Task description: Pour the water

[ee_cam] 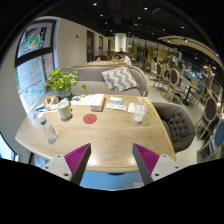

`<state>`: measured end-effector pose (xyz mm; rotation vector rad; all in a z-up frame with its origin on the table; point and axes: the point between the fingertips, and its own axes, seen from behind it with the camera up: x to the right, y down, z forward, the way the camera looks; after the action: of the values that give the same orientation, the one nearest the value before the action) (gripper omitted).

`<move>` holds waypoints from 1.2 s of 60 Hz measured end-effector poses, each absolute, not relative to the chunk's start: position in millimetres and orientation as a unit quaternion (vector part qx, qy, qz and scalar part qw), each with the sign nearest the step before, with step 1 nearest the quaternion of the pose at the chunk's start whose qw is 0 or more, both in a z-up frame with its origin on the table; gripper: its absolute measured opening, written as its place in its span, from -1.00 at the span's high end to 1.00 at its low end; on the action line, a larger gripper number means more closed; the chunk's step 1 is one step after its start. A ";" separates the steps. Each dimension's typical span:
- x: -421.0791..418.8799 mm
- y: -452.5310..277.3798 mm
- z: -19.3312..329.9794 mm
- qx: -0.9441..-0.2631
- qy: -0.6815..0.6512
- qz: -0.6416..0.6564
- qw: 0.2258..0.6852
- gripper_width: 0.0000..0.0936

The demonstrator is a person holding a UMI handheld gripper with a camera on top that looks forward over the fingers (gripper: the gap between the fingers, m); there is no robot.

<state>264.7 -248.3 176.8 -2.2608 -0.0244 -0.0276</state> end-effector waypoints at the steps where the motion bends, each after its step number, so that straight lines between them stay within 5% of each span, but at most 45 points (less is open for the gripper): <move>1: 263.9 -248.6 176.4 -0.905 -0.011 -0.011 0.426 -0.82; 36: 54.0 -269.8 103.4 -0.916 -0.022 0.032 0.399 -0.82; 67: -79.3 -118.9 33.6 -0.871 -0.033 0.047 0.487 -0.84; 72: -77.9 -101.1 22.7 -0.865 -0.032 0.035 0.500 -0.66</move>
<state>-77.9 -101.1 22.7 -2.0923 -0.0776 0.0842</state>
